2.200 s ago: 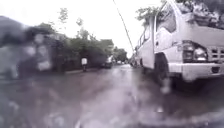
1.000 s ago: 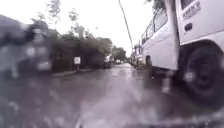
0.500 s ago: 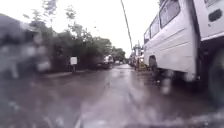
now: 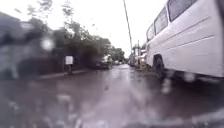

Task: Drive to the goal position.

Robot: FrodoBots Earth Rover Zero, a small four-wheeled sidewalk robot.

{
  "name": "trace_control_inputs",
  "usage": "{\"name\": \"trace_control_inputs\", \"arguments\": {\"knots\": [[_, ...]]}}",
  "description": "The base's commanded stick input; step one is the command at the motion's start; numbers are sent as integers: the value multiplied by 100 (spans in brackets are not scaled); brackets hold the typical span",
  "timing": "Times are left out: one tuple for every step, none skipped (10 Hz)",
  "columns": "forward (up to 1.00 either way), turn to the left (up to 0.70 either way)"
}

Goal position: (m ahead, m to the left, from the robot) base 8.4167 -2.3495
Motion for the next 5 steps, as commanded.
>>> {"name": "trace_control_inputs", "arguments": {"knots": [[100,0],[100,0],[100,0],[100,-8],[100,-26]]}}
